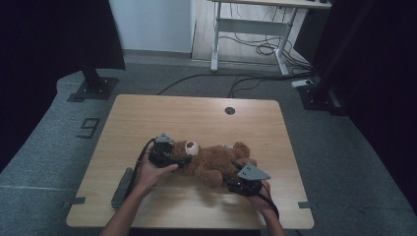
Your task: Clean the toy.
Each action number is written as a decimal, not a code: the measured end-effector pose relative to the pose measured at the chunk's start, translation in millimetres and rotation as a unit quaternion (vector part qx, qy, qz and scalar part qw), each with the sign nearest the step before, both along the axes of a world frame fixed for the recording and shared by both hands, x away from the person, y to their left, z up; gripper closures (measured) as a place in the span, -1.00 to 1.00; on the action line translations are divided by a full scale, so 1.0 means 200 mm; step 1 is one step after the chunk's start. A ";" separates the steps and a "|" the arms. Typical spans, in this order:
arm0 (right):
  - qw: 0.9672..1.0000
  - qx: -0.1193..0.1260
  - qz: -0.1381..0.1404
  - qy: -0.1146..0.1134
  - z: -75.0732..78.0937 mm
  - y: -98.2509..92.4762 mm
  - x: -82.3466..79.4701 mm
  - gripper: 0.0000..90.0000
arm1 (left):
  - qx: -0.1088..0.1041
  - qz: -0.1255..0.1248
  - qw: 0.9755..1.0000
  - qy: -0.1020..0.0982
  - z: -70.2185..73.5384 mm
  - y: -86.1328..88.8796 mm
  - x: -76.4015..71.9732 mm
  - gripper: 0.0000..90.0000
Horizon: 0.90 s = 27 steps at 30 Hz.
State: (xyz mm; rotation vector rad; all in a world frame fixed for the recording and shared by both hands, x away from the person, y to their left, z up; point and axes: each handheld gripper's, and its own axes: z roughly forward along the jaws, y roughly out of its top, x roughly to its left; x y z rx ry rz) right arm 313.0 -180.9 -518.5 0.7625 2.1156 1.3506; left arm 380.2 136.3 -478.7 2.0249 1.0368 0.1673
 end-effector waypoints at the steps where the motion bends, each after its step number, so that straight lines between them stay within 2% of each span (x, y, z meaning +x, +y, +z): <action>1: 1.000 -0.001 0.001 0.006 0.02 0.00 -0.01 -0.16 | -0.003 0.002 1.000 -0.002 -0.01 0.01 -0.01 -0.64; 4: 0.999 0.022 0.004 0.026 0.12 -0.03 -0.03 -0.32 | -0.006 0.001 1.000 -0.006 -0.02 0.03 -0.03 -0.59; 6: 0.998 0.043 -0.006 0.037 0.20 -0.06 -0.02 -0.40 | -0.007 0.000 1.000 -0.007 -0.03 0.03 -0.04 -0.58; 9: 0.997 0.046 -0.027 0.061 0.27 -0.09 0.04 -0.56 | -0.003 -0.004 1.000 -0.011 -0.03 0.03 -0.05 -0.57; 10: 0.995 0.045 -0.034 0.077 0.28 -0.09 0.08 -0.59 | -0.001 -0.005 1.000 -0.013 -0.03 0.03 -0.06 -0.57; 12: 0.990 0.037 -0.028 0.134 0.28 -0.09 0.16 -0.65 | -0.002 -0.004 1.000 -0.013 -0.04 0.03 -0.07 -0.57; 13: 0.988 0.033 -0.024 0.151 0.27 -0.09 0.18 -0.66 | -0.004 -0.006 1.000 -0.013 -0.04 0.04 -0.07 -0.57; 14: 0.984 0.023 -0.017 0.177 0.24 -0.07 0.21 -0.67 | -0.007 -0.007 1.000 -0.011 -0.05 0.04 -0.07 -0.57; 15: 0.981 0.018 -0.013 0.192 0.21 -0.06 0.22 -0.70 | -0.010 -0.007 1.000 -0.008 -0.05 0.05 -0.07 -0.56; 16: 0.975 0.020 -0.003 0.222 0.17 -0.05 0.24 -0.71 | -0.012 -0.009 1.000 -0.006 -0.06 0.05 -0.07 -0.56; 18: 0.968 0.046 0.012 0.248 0.11 -0.05 0.25 -0.73 | -0.015 -0.013 1.000 -0.002 -0.06 0.05 -0.07 -0.53; 19: 0.966 0.055 0.015 0.251 0.09 -0.05 0.25 -0.70 | -0.017 -0.014 1.000 -0.001 -0.07 0.05 -0.07 -0.50; 20: 0.966 0.058 0.018 0.251 0.07 -0.04 0.25 -0.66 | -0.017 -0.014 1.000 -0.001 -0.07 0.05 -0.07 -0.47; 23: 0.970 0.058 0.034 0.235 0.04 -0.03 0.23 -0.21 | -0.017 -0.022 1.000 0.002 -0.08 0.05 -0.08 -0.30; 24: 0.973 0.047 0.041 0.222 0.05 -0.02 0.21 -0.03 | -0.016 -0.022 1.000 -0.001 -0.08 0.05 -0.08 -0.23; 25: 0.976 0.040 0.045 0.211 0.05 -0.02 0.20 0.07 | -0.015 -0.021 1.000 -0.005 -0.07 0.04 -0.09 -0.18; 27: 0.983 0.022 0.042 0.178 0.07 0.00 0.17 0.19 | -0.013 -0.014 1.000 -0.018 -0.06 0.04 -0.10 -0.11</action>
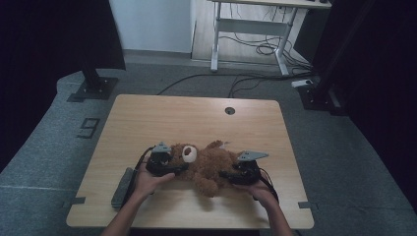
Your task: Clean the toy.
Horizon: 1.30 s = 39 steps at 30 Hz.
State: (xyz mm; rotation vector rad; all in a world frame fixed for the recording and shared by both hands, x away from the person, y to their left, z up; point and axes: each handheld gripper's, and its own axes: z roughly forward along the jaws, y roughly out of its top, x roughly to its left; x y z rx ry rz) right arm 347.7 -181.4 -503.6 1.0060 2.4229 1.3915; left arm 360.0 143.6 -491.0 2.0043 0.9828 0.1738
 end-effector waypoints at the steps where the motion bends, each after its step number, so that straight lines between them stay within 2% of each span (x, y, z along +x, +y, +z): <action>1: 1.000 -0.004 -0.002 -0.016 0.01 0.01 -0.01 0.23 | -0.002 0.003 1.000 -0.005 0.01 0.00 0.00 -0.08; 2: 1.000 -0.004 -0.002 -0.016 0.01 0.01 -0.01 0.23 | -0.002 0.003 1.000 -0.005 0.01 0.00 0.00 -0.07; 3: 0.998 -0.017 -0.006 -0.055 0.03 0.01 -0.02 0.25 | 0.001 0.013 1.000 -0.025 0.02 -0.01 -0.02 -0.07; 5: 0.994 -0.029 -0.010 -0.103 0.04 0.02 -0.02 0.25 | 0.002 0.024 0.999 -0.047 0.04 -0.01 -0.02 -0.07; 7: 0.989 -0.032 -0.020 -0.143 0.06 0.03 0.01 0.25 | 0.008 0.037 0.997 -0.073 0.06 -0.02 0.00 -0.07; 8: 0.988 -0.029 -0.025 -0.151 0.07 0.03 0.03 0.25 | 0.009 0.043 0.996 -0.080 0.07 -0.02 0.02 -0.07; 10: 0.988 -0.031 -0.031 -0.151 0.06 0.04 0.09 0.23 | 0.016 0.048 0.996 -0.078 0.05 -0.02 0.09 -0.08; 13: 0.986 -0.047 -0.042 -0.153 0.01 0.06 0.16 0.19 | 0.023 0.051 0.997 -0.057 -0.01 -0.04 0.17 -0.10; 15: 0.987 -0.049 -0.047 -0.143 -0.02 0.06 0.19 0.17 | 0.015 0.051 0.997 -0.059 -0.03 -0.04 0.18 -0.11; 18: 0.989 -0.031 -0.049 -0.133 -0.04 0.04 0.19 0.07 | 0.017 0.047 0.997 -0.057 -0.03 -0.03 0.17 -0.15; 21: 0.990 -0.031 -0.055 -0.123 -0.04 0.03 0.19 -0.17 | 0.013 0.051 0.997 -0.052 -0.01 -0.02 0.17 -0.26; 24: 0.989 -0.033 -0.068 -0.125 -0.02 0.02 0.18 -0.38 | 0.003 0.057 0.997 -0.056 0.03 0.00 0.16 -0.35; 28: 0.984 -0.003 -0.110 -0.139 0.05 -0.04 0.14 -0.47 | -0.012 0.061 0.995 -0.077 0.11 0.05 0.10 -0.39; 31: 0.981 0.012 -0.124 -0.150 0.09 -0.08 0.09 -0.53 | -0.015 0.058 0.994 -0.090 0.17 0.08 0.03 -0.40; 33: 0.981 0.024 -0.121 -0.149 0.10 -0.10 0.06 -0.53 | -0.016 0.057 0.994 -0.096 0.20 0.12 -0.02 -0.40; 39: 0.981 0.029 -0.127 -0.146 0.06 -0.13 -0.01 -0.55 | -0.025 0.063 0.993 -0.101 0.22 0.24 -0.15 -0.40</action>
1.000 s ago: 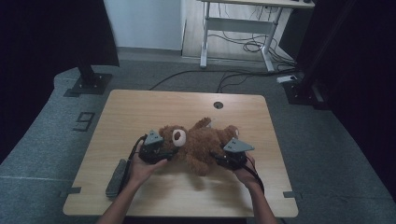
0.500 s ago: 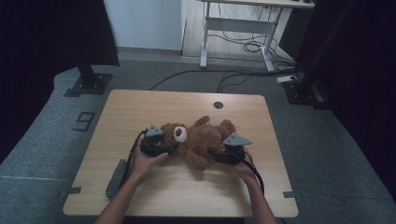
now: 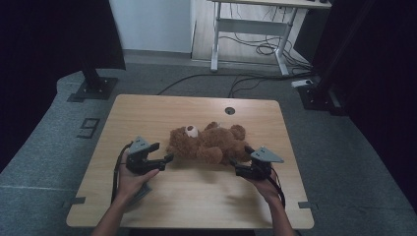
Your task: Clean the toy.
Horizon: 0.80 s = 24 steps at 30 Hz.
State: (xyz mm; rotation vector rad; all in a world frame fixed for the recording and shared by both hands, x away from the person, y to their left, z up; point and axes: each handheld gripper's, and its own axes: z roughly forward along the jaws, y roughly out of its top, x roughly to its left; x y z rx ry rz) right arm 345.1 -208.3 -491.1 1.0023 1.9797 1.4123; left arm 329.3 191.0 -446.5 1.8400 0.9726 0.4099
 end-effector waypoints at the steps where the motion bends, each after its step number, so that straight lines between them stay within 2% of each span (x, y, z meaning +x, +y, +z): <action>1: 1.000 0.002 -0.002 -0.001 0.00 -0.01 -0.01 -0.55 | -0.001 -0.001 1.000 0.002 -0.01 0.02 -0.02 -0.40; 5: 1.000 0.014 0.007 0.000 -0.02 -0.04 -0.10 -0.52 | 0.009 -0.006 1.000 0.010 -0.05 0.06 -0.10 -0.40; 8: 1.000 0.021 0.020 0.004 -0.04 -0.06 -0.15 -0.49 | 0.003 -0.004 1.000 0.013 -0.09 0.11 -0.14 -0.38; 11: 0.999 0.022 0.024 0.006 -0.06 -0.07 -0.18 -0.48 | 0.019 -0.008 1.000 0.016 -0.11 0.14 -0.16 -0.37; 15: 1.000 0.021 0.018 0.010 -0.08 -0.09 -0.24 -0.46 | 0.023 -0.004 1.000 0.009 -0.13 0.19 -0.22 -0.36; 17: 0.999 0.030 0.017 0.014 -0.09 -0.11 -0.27 -0.45 | 0.025 -0.002 1.000 0.007 -0.14 0.20 -0.23 -0.35; 20: 0.999 0.024 0.017 0.018 -0.13 -0.13 -0.31 -0.44 | 0.024 0.011 1.000 0.015 -0.20 0.23 -0.27 -0.34; 24: 0.999 0.021 0.011 0.021 -0.18 -0.16 -0.37 -0.42 | 0.029 0.012 0.999 0.018 -0.24 0.23 -0.31 -0.34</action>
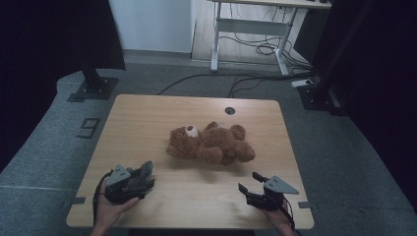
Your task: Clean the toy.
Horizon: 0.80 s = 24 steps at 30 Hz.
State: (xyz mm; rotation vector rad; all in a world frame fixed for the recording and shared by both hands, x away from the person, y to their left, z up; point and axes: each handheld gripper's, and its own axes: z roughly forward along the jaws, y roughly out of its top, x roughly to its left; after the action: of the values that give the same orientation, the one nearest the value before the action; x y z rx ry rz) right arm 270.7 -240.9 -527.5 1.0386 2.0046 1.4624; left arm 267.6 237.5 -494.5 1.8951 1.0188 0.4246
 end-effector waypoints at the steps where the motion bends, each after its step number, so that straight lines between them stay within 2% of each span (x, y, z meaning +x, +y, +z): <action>1: 1.000 0.000 0.000 0.002 -0.01 -0.01 -0.01 -0.43 | 0.002 -0.001 1.000 -0.001 -0.01 0.00 -0.01 -0.33; 5: 1.000 0.004 -0.001 0.013 -0.05 -0.03 -0.02 -0.41 | 0.008 -0.001 1.000 -0.003 -0.03 0.00 -0.01 -0.33; 8: 1.000 -0.014 -0.002 0.022 -0.08 -0.04 -0.02 -0.41 | 0.008 -0.003 1.000 -0.003 -0.03 0.00 -0.02 -0.33; 14: 1.000 -0.008 -0.006 0.019 -0.08 -0.05 -0.02 -0.40 | 0.002 0.000 1.000 -0.008 -0.02 0.02 -0.02 -0.33; 24: 1.000 -0.015 0.000 0.013 -0.08 -0.03 -0.02 -0.39 | 0.000 0.002 1.000 -0.009 -0.01 0.03 -0.03 -0.33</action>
State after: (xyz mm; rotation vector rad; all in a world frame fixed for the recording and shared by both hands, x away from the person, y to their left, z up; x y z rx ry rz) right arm 267.5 -247.5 -544.2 1.0509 2.0388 1.4201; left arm 261.5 243.6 -496.9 1.8863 1.0107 0.4437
